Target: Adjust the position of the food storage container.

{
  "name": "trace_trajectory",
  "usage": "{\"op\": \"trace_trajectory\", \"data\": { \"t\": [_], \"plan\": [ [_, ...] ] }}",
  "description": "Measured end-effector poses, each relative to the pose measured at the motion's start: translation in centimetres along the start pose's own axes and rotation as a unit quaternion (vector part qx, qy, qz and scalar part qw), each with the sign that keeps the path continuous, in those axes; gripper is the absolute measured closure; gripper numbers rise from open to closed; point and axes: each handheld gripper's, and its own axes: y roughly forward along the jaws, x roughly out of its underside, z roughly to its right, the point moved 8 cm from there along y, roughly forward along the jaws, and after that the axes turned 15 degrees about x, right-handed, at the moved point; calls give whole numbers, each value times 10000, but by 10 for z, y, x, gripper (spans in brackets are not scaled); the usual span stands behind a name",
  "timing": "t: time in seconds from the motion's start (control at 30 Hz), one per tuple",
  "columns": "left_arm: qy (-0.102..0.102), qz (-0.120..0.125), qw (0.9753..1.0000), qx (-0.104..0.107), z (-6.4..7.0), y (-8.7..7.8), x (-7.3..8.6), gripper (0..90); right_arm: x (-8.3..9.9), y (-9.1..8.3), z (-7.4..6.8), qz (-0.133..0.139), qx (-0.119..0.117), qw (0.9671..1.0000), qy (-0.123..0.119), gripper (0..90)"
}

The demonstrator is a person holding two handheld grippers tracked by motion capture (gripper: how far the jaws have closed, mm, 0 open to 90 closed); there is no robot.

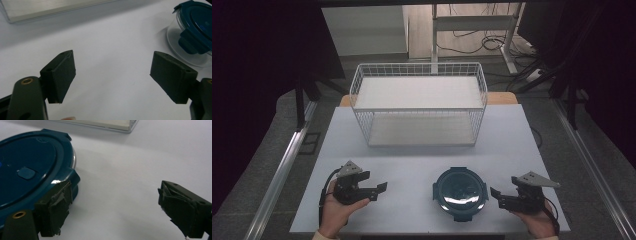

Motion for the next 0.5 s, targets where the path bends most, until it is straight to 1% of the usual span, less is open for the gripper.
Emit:
{"op": "trace_trajectory", "data": {
  "t": [0.17,0.27,0.5],
  "plan": [
    [-42,29,10000,-26,-4,-3,1,201,2,0,2,-67,37,10000,-61,124],
    [-20,49,10000,-1,-2,-4,0,203,1,-1,3,-50,48,10000,-43,131],
    [1,0,10000,26,-2,-3,2,205,1,-2,7,-64,85,9999,-25,145]
  ]
}}
